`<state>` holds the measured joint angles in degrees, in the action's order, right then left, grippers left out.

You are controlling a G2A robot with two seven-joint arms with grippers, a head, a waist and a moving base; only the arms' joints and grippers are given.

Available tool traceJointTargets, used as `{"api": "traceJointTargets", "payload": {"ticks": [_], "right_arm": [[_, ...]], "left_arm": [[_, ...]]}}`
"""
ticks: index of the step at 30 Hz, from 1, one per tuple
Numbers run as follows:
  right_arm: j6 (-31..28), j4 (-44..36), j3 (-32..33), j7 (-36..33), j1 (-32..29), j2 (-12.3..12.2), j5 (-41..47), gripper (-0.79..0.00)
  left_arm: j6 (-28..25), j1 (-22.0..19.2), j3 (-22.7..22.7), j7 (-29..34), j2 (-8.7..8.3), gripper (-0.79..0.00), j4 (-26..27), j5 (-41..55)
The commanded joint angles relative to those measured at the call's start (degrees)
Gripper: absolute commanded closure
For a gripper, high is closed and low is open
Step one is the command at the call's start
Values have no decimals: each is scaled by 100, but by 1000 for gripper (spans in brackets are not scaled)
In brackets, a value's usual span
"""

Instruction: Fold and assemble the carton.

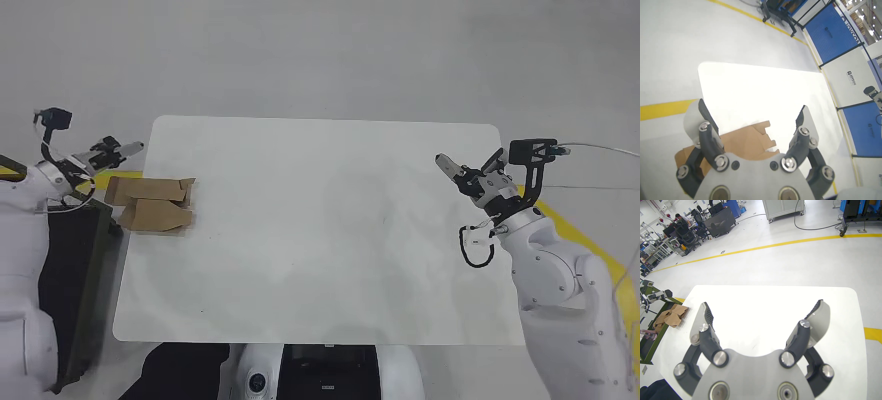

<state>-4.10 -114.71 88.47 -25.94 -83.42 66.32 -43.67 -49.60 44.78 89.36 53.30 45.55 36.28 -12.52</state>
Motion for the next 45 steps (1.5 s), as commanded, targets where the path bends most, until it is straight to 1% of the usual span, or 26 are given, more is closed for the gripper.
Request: {"api": "traceJointTargets", "payload": {"ticks": [1, 4, 5, 8, 12, 17, 22, 24, 26, 29, 33, 37, 40, 42, 45], "right_arm": [[0, 0, 0, 0, 0, 0, 0, -785], [0, 0, 0, 0, 0, 0, 0, -785], [0, 0, 0, 0, 0, 0, 0, -785], [0, 0, 0, 0, 0, 0, 0, -785], [0, 0, 0, 0, 0, 0, 0, -785], [0, 0, 0, 0, 0, 0, 0, -785], [0, 0, 0, 0, 0, 0, 0, -785], [0, 0, 0, 0, 0, 0, 0, -785], [0, 0, 0, 0, 0, 0, 0, -785], [0, 0, 0, 0, 0, 0, 0, -785], [0, 0, 0, 0, 0, 0, 0, -785], [0, 0, 0, 0, 0, 0, 0, -785], [0, 0, 0, 0, 0, 0, 0, -785], [0, 0, 0, 0, 0, 0, 0, -785], [0, 0, 0, 0, 0, 0, 0, -785]], "left_arm": [[362, 28, -2, 501, -47, -785, 43, 356], [1137, 102, -64, 1276, -148, -785, 250, 1149], [1255, 132, -33, 1395, -210, -785, 274, 1277], [1407, 234, 12, 1546, -371, -785, 212, 1436], [1471, 227, 47, 1610, -532, -785, -160, 1547], [1535, 1, 49, 1674, -687, -785, -801, 1533], [1551, -283, -13, 1689, -756, -785, -1342, 1547], [1487, -387, -47, 1618, -764, -785, -1566, 1492], [1543, -486, -104, 1489, -744, -785, -1780, 1425], [1770, -590, -222, 1127, -679, -785, -2056, 1294], [2110, -686, -339, 812, -580, -785, -2324, 1230], [2367, -727, -440, 663, -484, -785, -2468, 1179], [2237, -698, -489, 793, -427, -785, -2518, 1201], [2261, -679, -511, 844, -394, -785, -2575, 1220], [2302, -641, -552, 691, -359, -785, -2620, 1179]]}}
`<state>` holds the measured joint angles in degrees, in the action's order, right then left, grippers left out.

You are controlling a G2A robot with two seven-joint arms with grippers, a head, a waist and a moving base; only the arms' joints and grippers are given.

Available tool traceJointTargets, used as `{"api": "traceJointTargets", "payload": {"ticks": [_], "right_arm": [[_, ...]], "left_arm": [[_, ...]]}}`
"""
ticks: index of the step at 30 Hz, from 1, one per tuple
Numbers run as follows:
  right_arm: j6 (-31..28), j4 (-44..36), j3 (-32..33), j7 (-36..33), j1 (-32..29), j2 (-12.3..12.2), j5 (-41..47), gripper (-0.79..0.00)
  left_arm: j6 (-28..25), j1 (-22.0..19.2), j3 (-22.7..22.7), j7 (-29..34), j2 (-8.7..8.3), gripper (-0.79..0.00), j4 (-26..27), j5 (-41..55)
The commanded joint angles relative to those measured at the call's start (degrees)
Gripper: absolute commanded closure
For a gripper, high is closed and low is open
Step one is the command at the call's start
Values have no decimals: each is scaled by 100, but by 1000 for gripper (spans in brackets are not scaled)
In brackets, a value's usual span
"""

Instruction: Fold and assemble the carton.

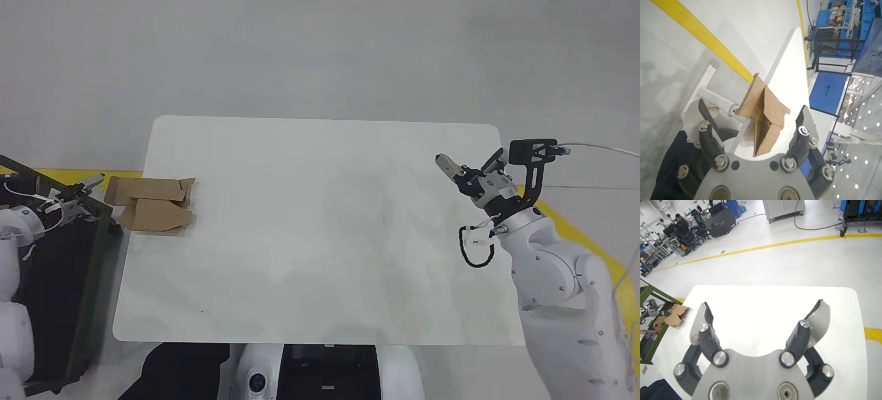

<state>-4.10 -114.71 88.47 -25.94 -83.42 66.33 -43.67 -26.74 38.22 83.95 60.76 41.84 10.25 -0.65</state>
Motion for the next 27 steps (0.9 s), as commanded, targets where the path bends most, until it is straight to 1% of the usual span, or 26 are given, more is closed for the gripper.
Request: {"api": "traceJointTargets", "payload": {"ticks": [1, 5, 27], "right_arm": [[0, 0, 0, 0, 0, 0, 0, -785], [0, 0, 0, 0, 0, 0, 0, -785], [0, 0, 0, 0, 0, 0, 0, -785]], "left_arm": [[42, 25, -14, -99, 24, -785, -32, 3], [74, 70, -49, -269, 64, -785, -41, -19], [74, 70, -49, -269, 64, -785, -41, -19]]}}
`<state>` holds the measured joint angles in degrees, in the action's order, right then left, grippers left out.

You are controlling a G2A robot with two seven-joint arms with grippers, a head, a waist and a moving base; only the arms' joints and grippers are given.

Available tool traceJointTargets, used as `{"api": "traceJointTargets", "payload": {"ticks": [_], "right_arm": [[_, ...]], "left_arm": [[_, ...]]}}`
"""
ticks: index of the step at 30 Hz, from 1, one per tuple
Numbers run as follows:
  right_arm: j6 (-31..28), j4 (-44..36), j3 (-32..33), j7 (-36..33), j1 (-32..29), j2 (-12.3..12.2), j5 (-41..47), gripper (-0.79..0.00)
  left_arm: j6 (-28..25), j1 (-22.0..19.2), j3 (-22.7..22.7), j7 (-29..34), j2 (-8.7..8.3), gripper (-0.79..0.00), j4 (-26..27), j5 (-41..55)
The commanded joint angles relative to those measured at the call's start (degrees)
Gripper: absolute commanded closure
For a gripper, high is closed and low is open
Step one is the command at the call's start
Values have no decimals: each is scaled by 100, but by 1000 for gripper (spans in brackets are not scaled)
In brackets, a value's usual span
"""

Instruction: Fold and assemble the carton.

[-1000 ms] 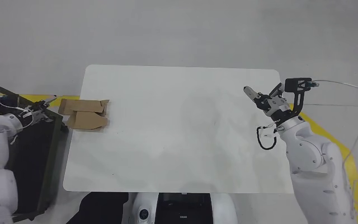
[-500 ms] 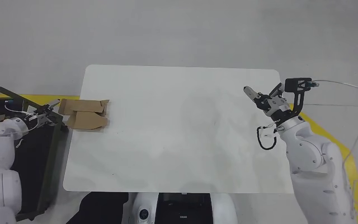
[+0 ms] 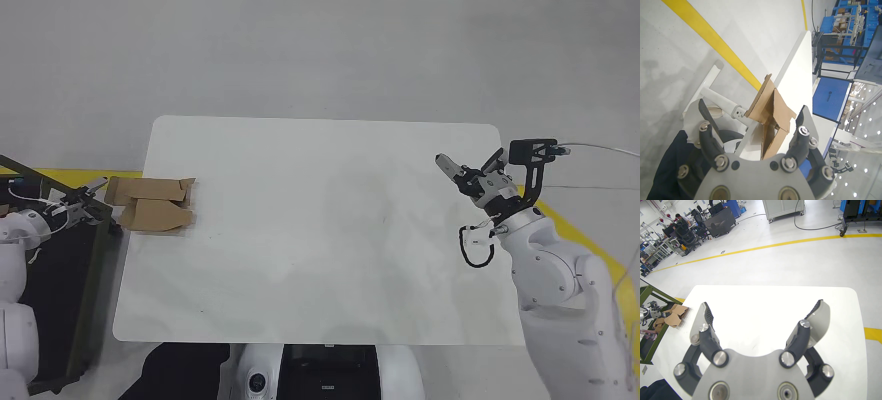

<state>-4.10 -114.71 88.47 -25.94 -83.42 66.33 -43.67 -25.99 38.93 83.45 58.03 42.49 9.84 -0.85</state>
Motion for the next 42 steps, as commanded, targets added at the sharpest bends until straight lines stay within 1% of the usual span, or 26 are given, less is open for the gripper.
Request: {"api": "traceJointTargets", "payload": {"ticks": [1, 10, 14, 21, 25, 29, 37, 38, 39, 41, 42], "right_arm": [[0, 0, 0, 0, 0, 0, 0, -785], [0, 0, 0, 0, 0, 0, 0, -785], [0, 0, 0, 0, 0, 0, 0, -785], [0, 0, 0, 0, 0, 0, 0, -785], [0, 0, 0, 0, 0, 0, 0, -785], [0, 0, 0, 0, 0, 0, 0, -785], [0, 0, 0, 0, 0, 0, 0, -785], [0, 0, 0, 0, 0, 0, 0, -785], [0, 0, 0, 0, 0, 0, 0, -785], [0, 0, 0, 0, 0, 0, 0, -785], [0, 0, 0, 0, 0, 0, 0, -785]], "left_arm": [[-1, -1, 1, 4, -1, -785, 0, 0], [13, 4, 12, -45, 2, -785, 16, 28], [231, 238, 47, -255, 61, -785, 332, 215], [442, 665, 156, -138, 122, -785, 763, 679], [755, 809, 180, -158, 188, -785, 939, 940], [1038, 857, 151, 18, 258, -785, 1077, 1134], [1151, 874, 80, -355, 365, -785, 1065, 1230], [1159, 871, 69, -410, 377, -736, 1050, 1228], [1167, 864, 60, -465, 389, -668, 1035, 1232], [1172, 842, 46, -543, 412, -456, 1010, 1244], [1169, 830, 49, -573, 422, -372, 989, 1275]]}}
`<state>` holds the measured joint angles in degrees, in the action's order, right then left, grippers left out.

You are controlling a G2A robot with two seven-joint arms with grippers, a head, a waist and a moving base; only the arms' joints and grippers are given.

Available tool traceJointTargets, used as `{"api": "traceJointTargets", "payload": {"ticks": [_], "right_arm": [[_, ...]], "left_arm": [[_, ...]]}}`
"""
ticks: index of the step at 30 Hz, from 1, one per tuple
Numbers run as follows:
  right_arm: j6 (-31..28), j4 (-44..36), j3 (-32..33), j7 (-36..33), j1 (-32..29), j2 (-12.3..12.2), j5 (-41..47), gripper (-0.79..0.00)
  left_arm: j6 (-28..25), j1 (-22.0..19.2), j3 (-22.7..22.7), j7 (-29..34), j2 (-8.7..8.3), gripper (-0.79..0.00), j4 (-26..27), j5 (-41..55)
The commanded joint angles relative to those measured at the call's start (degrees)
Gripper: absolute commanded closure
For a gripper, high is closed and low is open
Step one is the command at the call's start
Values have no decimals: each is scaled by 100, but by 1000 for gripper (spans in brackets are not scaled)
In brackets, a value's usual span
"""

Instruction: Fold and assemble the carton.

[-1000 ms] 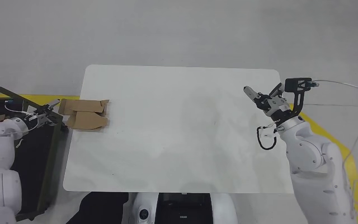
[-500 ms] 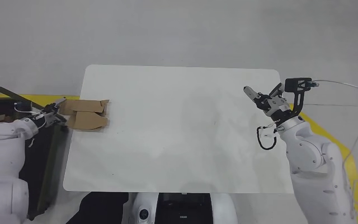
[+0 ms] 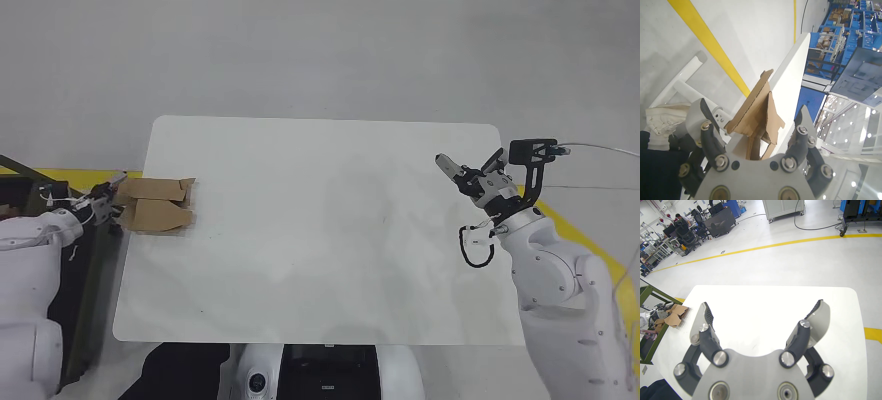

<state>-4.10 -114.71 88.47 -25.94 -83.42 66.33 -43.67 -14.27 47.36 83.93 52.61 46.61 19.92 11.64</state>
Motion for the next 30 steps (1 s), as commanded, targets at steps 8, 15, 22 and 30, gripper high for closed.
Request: {"api": "traceJointTargets", "payload": {"ticks": [8, 15, 22, 30], "right_arm": [[0, 0, 0, 0, 0, 0, 0, -785], [0, 0, 0, 0, 0, 0, 0, -785], [0, 0, 0, 0, 0, 0, 0, -785], [0, 0, 0, 0, 0, 0, 0, -785]], "left_arm": [[-78, -93, 18, -113, 41, -203, -138, 98], [-248, -146, 162, 20, 2, 0, -137, 319], [-461, -134, 427, 407, -99, 0, 86, 687], [-474, 135, 690, 991, -179, 0, 1018, 1170]]}}
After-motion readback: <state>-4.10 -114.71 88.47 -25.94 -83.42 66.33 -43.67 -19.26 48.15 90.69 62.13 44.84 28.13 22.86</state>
